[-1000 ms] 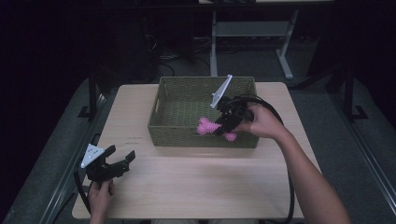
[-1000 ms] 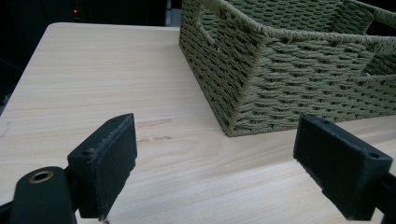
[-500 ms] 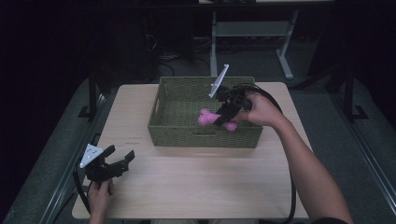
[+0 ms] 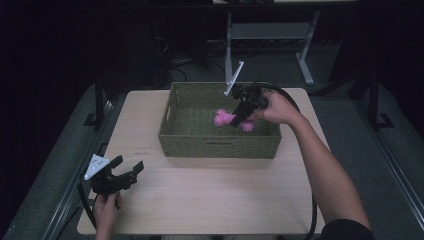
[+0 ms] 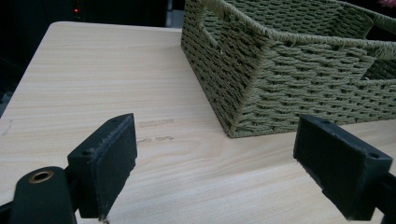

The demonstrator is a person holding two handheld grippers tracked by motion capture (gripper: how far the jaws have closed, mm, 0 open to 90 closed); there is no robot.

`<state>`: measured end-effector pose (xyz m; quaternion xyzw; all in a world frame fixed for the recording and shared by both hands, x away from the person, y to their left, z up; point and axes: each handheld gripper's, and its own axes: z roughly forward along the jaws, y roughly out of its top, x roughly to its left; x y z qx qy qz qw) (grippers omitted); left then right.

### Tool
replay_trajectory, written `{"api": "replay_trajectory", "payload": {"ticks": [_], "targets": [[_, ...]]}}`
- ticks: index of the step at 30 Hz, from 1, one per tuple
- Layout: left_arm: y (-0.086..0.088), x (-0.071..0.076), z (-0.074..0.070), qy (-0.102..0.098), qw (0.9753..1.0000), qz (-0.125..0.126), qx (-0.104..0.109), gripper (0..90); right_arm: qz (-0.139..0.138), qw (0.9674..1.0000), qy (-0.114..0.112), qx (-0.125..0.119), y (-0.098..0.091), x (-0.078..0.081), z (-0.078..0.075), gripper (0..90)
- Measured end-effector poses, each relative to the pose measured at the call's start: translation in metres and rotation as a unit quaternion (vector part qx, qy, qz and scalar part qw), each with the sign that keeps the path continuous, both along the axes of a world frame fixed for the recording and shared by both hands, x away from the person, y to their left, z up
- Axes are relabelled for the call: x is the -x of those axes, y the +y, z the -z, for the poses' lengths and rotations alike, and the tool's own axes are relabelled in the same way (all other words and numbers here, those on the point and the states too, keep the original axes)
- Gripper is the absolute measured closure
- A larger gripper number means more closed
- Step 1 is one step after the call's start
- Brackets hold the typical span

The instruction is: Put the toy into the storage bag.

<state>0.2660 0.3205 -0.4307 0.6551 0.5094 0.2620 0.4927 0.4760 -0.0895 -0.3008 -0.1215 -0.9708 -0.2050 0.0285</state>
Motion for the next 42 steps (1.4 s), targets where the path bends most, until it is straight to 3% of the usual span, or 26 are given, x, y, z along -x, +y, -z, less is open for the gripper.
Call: {"api": "replay_trajectory", "payload": {"ticks": [9, 17, 42], "targets": [[0.001, 0.001, 0.000, -0.002, 1.0000, -0.002, 0.003, 13.0, 0.006, 0.9998, 0.016, 0.004, 0.000, -0.019, 0.017, 57.7], [0.000, 0.001, 0.000, -0.001, 1.0000, -0.002, 0.002, 13.0, 0.011, 0.9993, 0.033, 0.016, 0.002, -0.026, 0.032, 57.7], [-0.001, 0.001, 0.000, -0.001, 1.0000, 0.000, 0.002, 13.0, 0.018, 0.9971, 0.065, 0.036, 0.000, -0.026, 0.071, 57.6]]}}
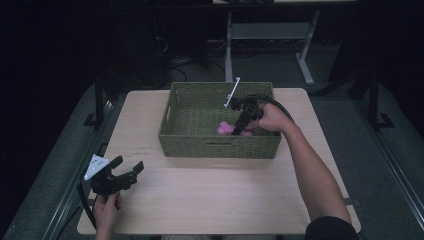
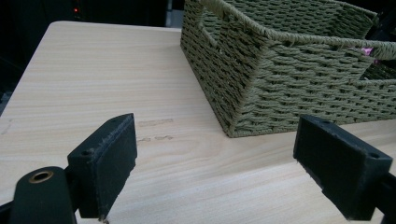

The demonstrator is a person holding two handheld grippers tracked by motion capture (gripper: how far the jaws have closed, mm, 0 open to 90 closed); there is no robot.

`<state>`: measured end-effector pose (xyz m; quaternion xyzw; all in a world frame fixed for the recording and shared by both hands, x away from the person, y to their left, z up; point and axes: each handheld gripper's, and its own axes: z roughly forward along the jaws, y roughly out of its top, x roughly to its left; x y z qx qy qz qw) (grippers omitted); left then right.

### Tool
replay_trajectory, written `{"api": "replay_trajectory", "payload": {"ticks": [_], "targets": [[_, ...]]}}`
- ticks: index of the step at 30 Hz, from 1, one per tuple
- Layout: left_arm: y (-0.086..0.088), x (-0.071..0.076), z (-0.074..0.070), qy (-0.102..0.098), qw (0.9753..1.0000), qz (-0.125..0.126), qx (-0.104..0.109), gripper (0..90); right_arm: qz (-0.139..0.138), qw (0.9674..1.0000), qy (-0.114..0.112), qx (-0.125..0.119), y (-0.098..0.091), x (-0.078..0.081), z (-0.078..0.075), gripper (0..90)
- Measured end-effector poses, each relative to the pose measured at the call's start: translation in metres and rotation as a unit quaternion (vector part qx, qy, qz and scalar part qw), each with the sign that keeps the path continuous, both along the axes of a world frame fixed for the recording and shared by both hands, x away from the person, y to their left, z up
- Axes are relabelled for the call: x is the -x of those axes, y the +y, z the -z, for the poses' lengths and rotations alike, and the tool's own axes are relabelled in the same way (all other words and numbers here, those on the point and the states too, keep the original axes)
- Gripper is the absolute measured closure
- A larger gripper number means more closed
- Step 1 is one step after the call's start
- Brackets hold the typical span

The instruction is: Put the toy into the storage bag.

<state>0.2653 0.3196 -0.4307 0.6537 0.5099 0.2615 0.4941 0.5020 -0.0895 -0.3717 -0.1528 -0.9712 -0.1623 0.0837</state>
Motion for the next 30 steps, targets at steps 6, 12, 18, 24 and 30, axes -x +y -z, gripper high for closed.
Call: {"api": "replay_trajectory", "payload": {"ticks": [6, 12, 18, 24, 30], "targets": [[0.001, 0.001, -0.001, 0.000, 1.0000, -0.001, 0.000, 13.0, 0.000, 1.0000, 0.002, 0.000, 0.002, 0.001, 0.004, 57.6], [0.000, 0.001, 0.000, 0.000, 1.0000, 0.001, -0.001, 13.0, 0.005, 0.9999, 0.006, -0.007, 0.000, 0.001, 0.008, 57.4], [0.000, 0.001, 0.000, -0.001, 1.0000, 0.001, -0.001, 13.0, 0.024, 0.9993, 0.014, -0.023, -0.006, -0.001, 0.009, 53.0], [-0.001, 0.001, -0.001, -0.001, 1.0000, 0.001, -0.002, 13.0, 0.027, 0.9994, 0.009, -0.019, -0.007, 0.001, 0.007, 52.6], [-0.001, 0.001, -0.001, -0.001, 1.0000, 0.001, -0.002, 13.0, 0.037, 0.9987, -0.003, -0.035, -0.010, 0.002, -0.005, 51.2]]}}
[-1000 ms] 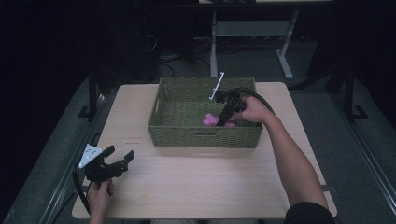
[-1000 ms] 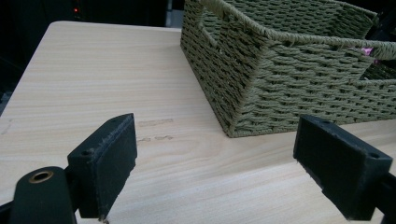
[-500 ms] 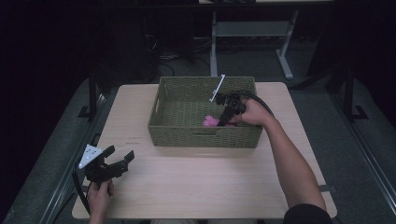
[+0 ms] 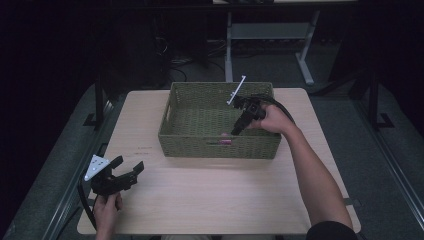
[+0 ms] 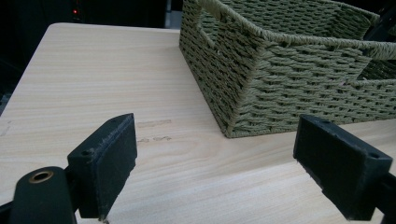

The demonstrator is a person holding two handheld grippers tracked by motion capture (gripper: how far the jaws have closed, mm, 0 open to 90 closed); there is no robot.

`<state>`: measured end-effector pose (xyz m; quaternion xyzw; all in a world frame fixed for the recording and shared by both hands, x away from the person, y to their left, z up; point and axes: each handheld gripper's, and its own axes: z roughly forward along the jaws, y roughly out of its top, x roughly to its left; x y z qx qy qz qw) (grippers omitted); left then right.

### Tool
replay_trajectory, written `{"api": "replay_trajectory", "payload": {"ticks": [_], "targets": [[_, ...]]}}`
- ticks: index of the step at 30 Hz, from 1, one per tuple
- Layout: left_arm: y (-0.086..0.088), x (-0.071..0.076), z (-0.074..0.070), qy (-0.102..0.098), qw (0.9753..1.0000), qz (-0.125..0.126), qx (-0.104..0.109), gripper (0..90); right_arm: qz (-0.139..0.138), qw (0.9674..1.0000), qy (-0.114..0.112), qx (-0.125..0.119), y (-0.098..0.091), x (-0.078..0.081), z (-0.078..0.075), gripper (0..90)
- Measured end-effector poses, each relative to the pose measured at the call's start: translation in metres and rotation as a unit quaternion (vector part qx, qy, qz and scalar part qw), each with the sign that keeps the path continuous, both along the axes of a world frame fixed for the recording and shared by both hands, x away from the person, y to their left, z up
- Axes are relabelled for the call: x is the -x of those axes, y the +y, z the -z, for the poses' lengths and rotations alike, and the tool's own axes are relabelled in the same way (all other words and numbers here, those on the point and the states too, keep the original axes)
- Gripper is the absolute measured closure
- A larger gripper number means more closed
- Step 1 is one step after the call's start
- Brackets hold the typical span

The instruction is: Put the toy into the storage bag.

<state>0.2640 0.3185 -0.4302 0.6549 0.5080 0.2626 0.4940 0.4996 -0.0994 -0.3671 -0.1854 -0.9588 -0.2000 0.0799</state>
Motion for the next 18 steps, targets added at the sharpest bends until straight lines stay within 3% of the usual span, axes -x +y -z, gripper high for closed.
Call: {"api": "replay_trajectory", "payload": {"ticks": [8, 18], "targets": [[-0.002, -0.001, 0.000, 0.001, 1.0000, 0.004, -0.003, 13.0, 0.009, 0.9994, -0.019, -0.028, -0.012, 0.011, -0.025, 48.2], [-0.002, 0.000, 0.000, 0.001, 1.0000, 0.003, -0.004, 12.9, 0.012, 0.9987, -0.028, -0.041, -0.020, 0.020, -0.041, 45.7]]}}
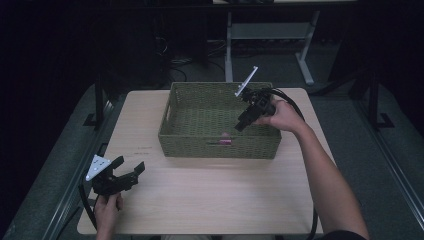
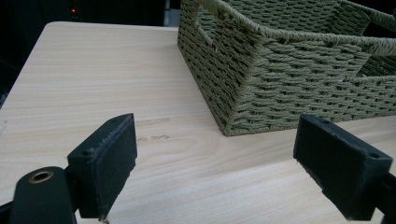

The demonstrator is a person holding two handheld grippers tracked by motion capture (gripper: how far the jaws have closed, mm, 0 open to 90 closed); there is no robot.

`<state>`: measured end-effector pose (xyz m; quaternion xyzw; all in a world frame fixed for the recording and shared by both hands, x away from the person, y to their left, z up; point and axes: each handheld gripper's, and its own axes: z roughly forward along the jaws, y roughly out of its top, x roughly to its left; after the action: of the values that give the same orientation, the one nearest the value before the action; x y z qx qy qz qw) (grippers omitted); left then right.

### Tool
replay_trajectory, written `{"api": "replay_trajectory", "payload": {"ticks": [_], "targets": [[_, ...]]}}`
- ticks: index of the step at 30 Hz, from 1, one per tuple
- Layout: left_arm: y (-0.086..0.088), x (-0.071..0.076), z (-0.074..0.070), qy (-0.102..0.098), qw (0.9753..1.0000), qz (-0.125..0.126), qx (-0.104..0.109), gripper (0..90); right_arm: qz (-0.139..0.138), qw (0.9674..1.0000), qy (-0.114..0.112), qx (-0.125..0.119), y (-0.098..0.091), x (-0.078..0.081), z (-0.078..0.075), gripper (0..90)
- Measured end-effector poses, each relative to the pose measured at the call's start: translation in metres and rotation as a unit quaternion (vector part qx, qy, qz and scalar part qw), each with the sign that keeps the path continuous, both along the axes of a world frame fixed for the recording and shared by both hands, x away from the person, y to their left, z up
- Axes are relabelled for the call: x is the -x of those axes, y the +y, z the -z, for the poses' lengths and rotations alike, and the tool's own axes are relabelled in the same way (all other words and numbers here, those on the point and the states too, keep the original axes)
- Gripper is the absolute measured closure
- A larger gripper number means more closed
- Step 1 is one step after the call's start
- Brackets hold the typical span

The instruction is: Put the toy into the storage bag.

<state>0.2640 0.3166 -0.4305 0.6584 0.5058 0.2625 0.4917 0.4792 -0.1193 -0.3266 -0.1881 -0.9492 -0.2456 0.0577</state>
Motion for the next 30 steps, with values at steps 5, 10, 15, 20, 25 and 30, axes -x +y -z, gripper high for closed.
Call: {"api": "replay_trajectory", "payload": {"ticks": [5, 10, 15, 20, 25, 30], "targets": [[0.000, 0.000, 0.000, 0.000, 1.0000, -0.001, -0.001, 13.0, 0.003, 1.0000, -0.007, 0.001, -0.003, 0.004, -0.004, 44.2], [0.000, 0.000, 0.000, 0.001, 1.0000, -0.002, -0.001, 13.0, 0.003, 0.9999, -0.012, 0.001, -0.005, 0.008, -0.009, 43.4], [0.001, 0.001, 0.000, 0.000, 1.0000, -0.002, -0.001, 13.0, 0.004, 0.9998, -0.018, -0.003, -0.008, 0.012, -0.014, 42.4], [0.000, 0.001, 0.000, 0.000, 1.0000, -0.002, -0.002, 13.0, 0.006, 0.9997, -0.021, -0.002, -0.011, 0.016, -0.018, 41.2], [0.000, 0.001, 0.000, 0.000, 1.0000, -0.002, -0.002, 13.0, 0.009, 0.9996, -0.026, -0.002, -0.015, 0.020, -0.021, 40.1], [0.000, 0.001, 0.000, 0.000, 1.0000, -0.002, -0.001, 13.0, 0.011, 0.9995, -0.029, -0.002, -0.019, 0.024, -0.024, 39.0]]}}
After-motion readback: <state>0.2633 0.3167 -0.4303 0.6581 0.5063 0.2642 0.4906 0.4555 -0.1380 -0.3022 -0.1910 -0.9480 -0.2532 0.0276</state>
